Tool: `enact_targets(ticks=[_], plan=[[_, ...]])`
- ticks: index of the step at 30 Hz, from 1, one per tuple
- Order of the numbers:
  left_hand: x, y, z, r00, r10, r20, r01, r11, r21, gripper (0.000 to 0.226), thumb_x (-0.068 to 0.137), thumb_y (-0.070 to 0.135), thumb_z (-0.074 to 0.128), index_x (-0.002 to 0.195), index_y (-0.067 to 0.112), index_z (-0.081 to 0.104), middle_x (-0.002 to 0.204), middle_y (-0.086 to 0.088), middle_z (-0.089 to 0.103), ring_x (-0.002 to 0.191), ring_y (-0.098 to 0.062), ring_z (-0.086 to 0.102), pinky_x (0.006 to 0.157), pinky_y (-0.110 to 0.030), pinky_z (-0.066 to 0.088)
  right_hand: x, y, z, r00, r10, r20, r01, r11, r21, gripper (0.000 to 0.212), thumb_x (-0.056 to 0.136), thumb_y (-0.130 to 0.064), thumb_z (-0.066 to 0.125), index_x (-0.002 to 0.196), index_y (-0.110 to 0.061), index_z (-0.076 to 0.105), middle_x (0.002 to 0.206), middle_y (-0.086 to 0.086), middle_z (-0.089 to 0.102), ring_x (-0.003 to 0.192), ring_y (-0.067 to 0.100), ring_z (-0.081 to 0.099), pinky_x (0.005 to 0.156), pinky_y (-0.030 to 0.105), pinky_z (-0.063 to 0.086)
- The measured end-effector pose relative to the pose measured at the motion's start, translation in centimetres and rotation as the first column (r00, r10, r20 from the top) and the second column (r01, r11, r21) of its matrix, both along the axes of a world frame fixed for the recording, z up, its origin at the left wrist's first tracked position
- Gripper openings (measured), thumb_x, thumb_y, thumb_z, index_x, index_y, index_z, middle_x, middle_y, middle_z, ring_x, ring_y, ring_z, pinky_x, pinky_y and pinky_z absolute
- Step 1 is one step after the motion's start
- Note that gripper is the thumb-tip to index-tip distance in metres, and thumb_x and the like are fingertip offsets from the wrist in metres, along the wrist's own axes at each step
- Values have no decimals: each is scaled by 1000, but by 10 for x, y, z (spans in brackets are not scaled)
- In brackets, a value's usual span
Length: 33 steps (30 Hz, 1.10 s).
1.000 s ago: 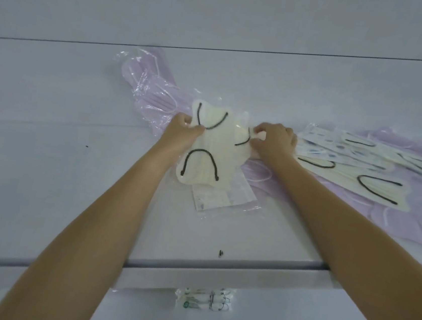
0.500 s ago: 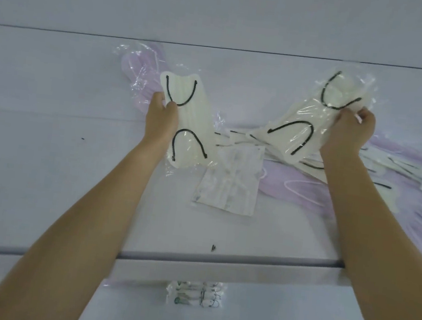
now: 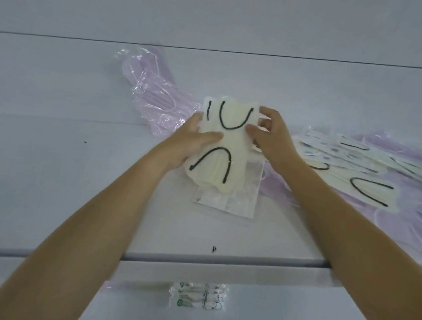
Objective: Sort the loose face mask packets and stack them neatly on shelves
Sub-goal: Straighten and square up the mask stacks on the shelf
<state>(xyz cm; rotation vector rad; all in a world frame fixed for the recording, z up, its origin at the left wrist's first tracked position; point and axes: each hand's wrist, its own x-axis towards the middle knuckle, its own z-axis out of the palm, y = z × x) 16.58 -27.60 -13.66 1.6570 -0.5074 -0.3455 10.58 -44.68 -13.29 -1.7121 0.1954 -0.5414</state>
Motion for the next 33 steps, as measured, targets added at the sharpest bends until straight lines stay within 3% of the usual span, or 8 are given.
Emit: enact_targets(ticks=[3,6,15,21,23,26,30,33], plan=[[4,6,-3,992,88,92,-93,994,50,83,90,3,57,151,29,7,153,-3,29,135,-22,38,106,-42,39,1,-22,-1,982,-114,-151,53,930,-364,50,94,-21,52,139,-12,34,124,7,52,106,23,57,92,33,43],[8,11,-2,987,132,93,-130,991,-32,88,91,1,52,149,38,-3,159,3,11,140,-18,29,106,-40,40,-3,-52,-10,820,-410,-398,-112,568,-815,46,91,-32,49,133,-13,42,133,16,46,124,34,41,103,41,33],[0,-1,-3,984,-163,68,143,962,231,79,94,5,49,148,45,8,158,12,7,142,-4,11,98,-19,25,-10,-45,-12,800,-368,-473,-284,462,-840,41,95,-34,40,136,-32,45,139,6,46,130,33,31,107,42,25],[8,30,7,957,-62,283,-57,918,392,83,89,-6,38,148,44,8,157,15,10,122,13,37,85,-14,35,-19,-37,-1,855,-486,-183,128,538,-833,28,92,-23,42,108,-10,62,106,17,61,112,33,45,89,35,33],[5,31,8,942,10,335,-127,936,327,80,86,-9,34,149,39,17,157,11,15,77,33,43,67,-7,41,-21,-35,6,858,-496,-137,222,598,-770,28,90,-26,45,102,-12,66,102,13,63,108,34,50,88,35,35],[-6,24,10,915,167,367,-227,965,128,66,87,-6,36,144,27,34,150,6,31,88,24,52,74,-1,42,-26,-29,17,879,-475,-40,353,705,-615,25,88,-28,51,96,-15,70,84,1,64,89,24,57,87,34,39],[-17,12,11,960,82,269,-97,994,44,44,97,28,47,140,29,40,140,16,39,119,6,37,91,-16,35,-29,-7,25,986,-166,-21,156,958,-238,19,88,-26,59,71,-20,64,58,-12,61,53,6,49,54,15,39],[-23,3,10,977,-50,205,25,992,124,52,95,47,45,143,29,36,135,17,38,122,-3,38,80,-22,40,-28,5,21,976,166,-138,-169,986,-7,12,89,-30,60,87,-21,67,72,-10,70,72,3,66,73,17,47]])
